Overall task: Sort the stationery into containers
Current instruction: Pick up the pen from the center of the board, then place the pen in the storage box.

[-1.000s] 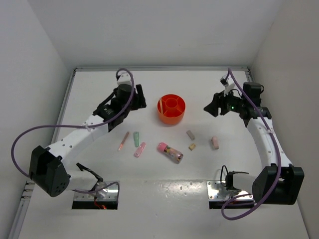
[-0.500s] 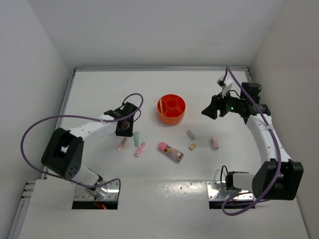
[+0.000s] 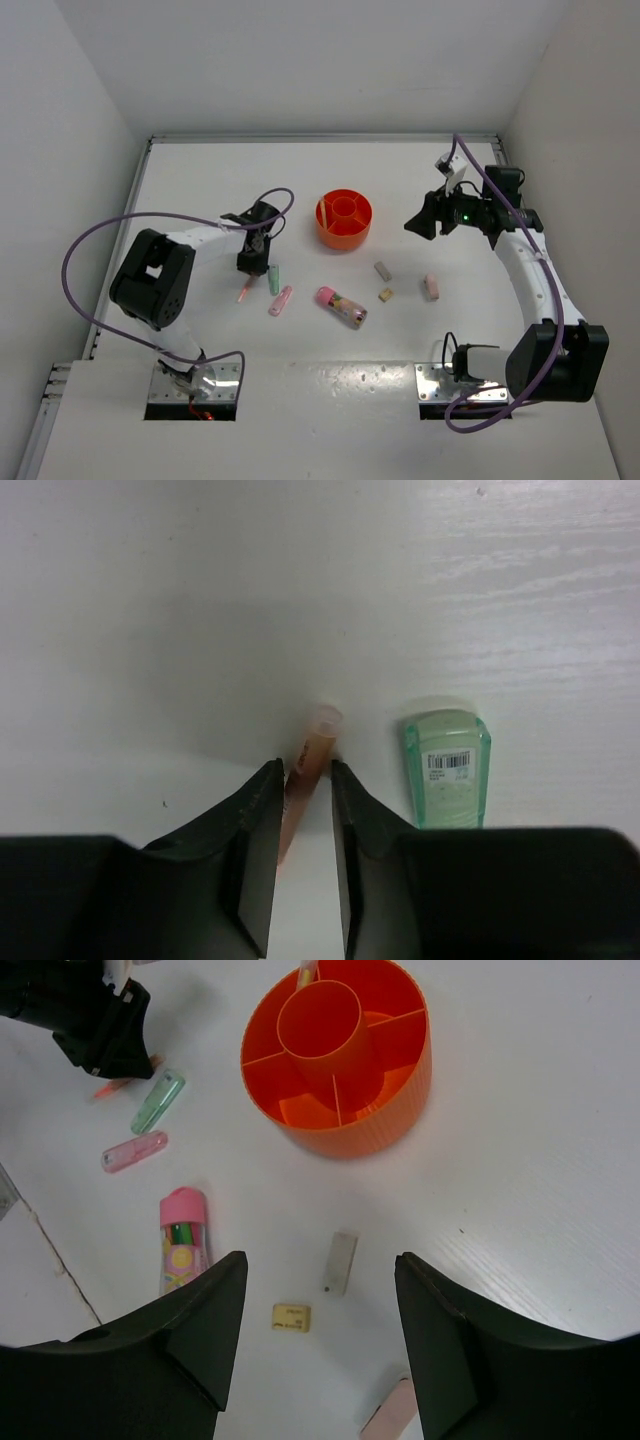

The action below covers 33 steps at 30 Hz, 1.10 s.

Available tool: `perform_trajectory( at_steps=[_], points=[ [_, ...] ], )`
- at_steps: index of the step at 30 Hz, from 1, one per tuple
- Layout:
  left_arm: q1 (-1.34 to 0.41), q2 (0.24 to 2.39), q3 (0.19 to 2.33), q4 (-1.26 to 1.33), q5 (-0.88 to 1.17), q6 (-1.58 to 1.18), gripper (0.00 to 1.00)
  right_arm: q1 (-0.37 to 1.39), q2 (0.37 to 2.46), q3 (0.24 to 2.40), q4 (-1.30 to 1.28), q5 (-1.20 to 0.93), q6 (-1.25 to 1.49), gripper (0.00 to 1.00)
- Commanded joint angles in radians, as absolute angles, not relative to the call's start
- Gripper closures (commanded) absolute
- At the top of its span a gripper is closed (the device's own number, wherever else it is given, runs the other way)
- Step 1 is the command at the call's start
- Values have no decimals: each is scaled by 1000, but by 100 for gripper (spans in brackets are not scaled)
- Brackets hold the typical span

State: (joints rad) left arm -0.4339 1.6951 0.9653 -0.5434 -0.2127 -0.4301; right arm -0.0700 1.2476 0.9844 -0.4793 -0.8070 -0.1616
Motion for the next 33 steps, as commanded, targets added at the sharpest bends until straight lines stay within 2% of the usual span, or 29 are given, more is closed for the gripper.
perform_trajectory(
  at_steps=[1,4,9,12,13,14,15,17,19,22,23,25,29,31,32,33],
  points=[
    [-425,1719,1002,-534,-193,-417,73,-74,1238,1026,-462,-834,-181,38],
    [-425,1720,1002,-534,-193,-417,84,-74,1238,1026,-462,-834,-181,38],
    [-416,1661,1032,-534,-193,-417,89,-74,1238,1026,-462,-834,-181,38],
    [-416,1518,1066,-474,-154,-442,95,-74,1238,1026,-462,-834,-181,38],
    [-416,1467,1066,-433,-115,-452,98,-74,1238,1026,-462,-834,-181,50],
    [-416,1365,1066,-376,-95,-469,100,-74,1238,1026,-462,-834,-181,70],
    [-416,1315,1037,-218,-72,-518,100,-74,1247,1026,-462,-834,-172,100],
    [-451,1208,930,-22,-46,-575,100,-74,1258,1037,-480,-847,-172,100],
    [-485,1190,864,193,-139,-609,100,-74,1258,1037,-466,-856,-163,100],
    [-515,1229,842,383,-201,-607,100,-74,1258,1019,-442,-856,-152,74],
    [-529,1250,833,418,-240,-597,100,-74,1246,1019,-442,-856,-161,54],
    [-543,1317,844,506,-250,-575,100,-74,1224,983,-417,-888,-185,49],
    [-594,1409,885,627,-363,-561,100,-74,1161,908,-338,-963,-218,51],
    [-618,1457,923,627,-390,-539,100,-74,1131,865,-287,-977,-227,73],
    [-632,1482,963,627,-400,-517,100,-74,1106,855,-278,-977,-239,99],
    [-644,1527,977,627,-409,-517,100,-74,1097,854,-278,-977,-256,100]
  ],
)
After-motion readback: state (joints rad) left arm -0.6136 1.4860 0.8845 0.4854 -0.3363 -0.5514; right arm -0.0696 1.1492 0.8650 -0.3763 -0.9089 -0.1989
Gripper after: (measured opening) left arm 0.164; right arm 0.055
